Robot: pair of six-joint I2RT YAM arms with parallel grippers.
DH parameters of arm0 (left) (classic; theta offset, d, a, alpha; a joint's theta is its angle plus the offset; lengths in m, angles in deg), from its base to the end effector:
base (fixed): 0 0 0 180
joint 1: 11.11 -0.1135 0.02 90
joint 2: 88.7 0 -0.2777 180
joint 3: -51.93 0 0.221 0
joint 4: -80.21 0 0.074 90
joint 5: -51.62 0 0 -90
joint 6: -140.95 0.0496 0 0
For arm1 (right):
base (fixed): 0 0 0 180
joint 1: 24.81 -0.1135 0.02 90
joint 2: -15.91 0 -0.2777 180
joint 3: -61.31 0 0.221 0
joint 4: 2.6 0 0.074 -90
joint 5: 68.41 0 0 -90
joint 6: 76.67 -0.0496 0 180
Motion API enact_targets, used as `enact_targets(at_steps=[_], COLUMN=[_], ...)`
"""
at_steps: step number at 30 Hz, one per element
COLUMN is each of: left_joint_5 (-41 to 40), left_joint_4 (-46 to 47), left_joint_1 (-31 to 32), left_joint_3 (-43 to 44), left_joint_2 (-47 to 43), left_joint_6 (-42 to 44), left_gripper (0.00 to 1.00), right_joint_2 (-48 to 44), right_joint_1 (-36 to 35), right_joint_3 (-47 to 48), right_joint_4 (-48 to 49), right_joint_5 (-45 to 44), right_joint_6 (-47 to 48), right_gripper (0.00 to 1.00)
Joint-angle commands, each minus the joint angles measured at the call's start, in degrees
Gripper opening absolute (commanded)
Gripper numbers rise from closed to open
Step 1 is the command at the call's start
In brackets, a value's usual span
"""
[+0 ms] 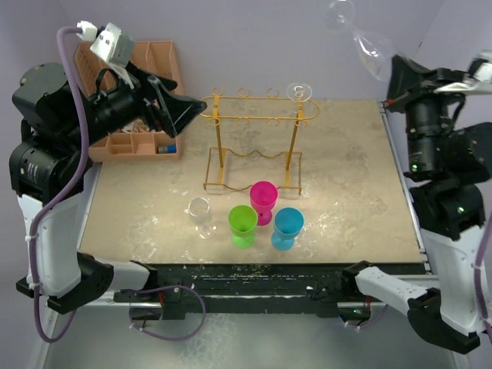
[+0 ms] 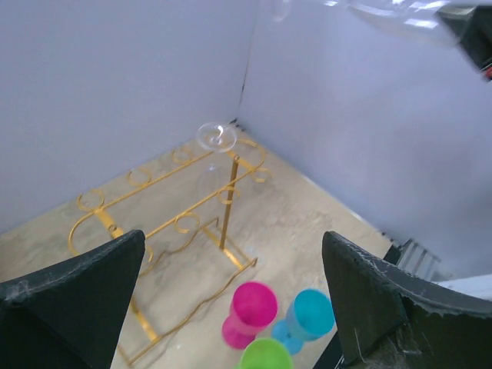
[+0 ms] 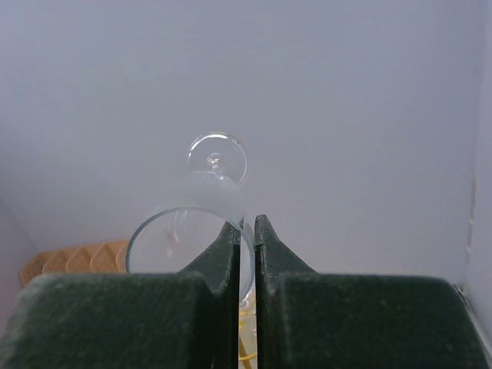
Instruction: Place the wine glass upside down on the wine glass rack
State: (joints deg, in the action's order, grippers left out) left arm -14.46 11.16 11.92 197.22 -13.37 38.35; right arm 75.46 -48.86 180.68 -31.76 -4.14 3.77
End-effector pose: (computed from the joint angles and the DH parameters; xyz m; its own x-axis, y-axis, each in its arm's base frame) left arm 0.1253 -0.0751 0.5917 -0.1451 -0.1550 -0.9772 0.7163 0.6649 -0.2118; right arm 0.0932 0.0180 0.6045 0.4549 0.3668 -0.8115 -0.1031 0.9268 0.3612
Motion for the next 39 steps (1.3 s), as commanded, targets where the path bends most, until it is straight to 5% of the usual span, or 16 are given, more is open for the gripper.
enact_targets(at_steps=[1,6,10,18,27,39], left_joint_5=[3.64,4.58,3.44,10.81,11.47,13.46], left_joint_4=[8.60,16.19,20.10,37.77,45.62,51.17], left_joint_1=[-0.13,-1.96,-2.80,-4.40,-4.03,-7.98], left_joint_3=[5.36,5.70,5.17,-1.37,3.46,6.57], left_joint_2=[5.33,10.24,13.67,17.92,24.37,26.58], left_joint_6=[-11.87,-23.15,-30.27,-54.22,-55.72,-58.19], left_gripper=[1.00,1.00,0.97,0.96,0.93,0.90], right_joint_2=[2.16,8.63,6.38,7.92,16.42,22.51], right_joint_1=[-0.20,-0.20,-0.28,-2.84,-20.01,-24.36], right_joint_3=[-6.97,-2.42,-12.40,-19.52,-23.66,-24.09], right_joint_4=[26.84,27.95,44.92,61.19,79.07,88.00], right_joint_5=[13.96,21.82,28.24,25.40,14.74,10.42], right_joint_6=[9.33,9.65,12.75,13.16,41.01,49.39], right_gripper=[0.00,0.00,0.00,0.00,0.00,0.00])
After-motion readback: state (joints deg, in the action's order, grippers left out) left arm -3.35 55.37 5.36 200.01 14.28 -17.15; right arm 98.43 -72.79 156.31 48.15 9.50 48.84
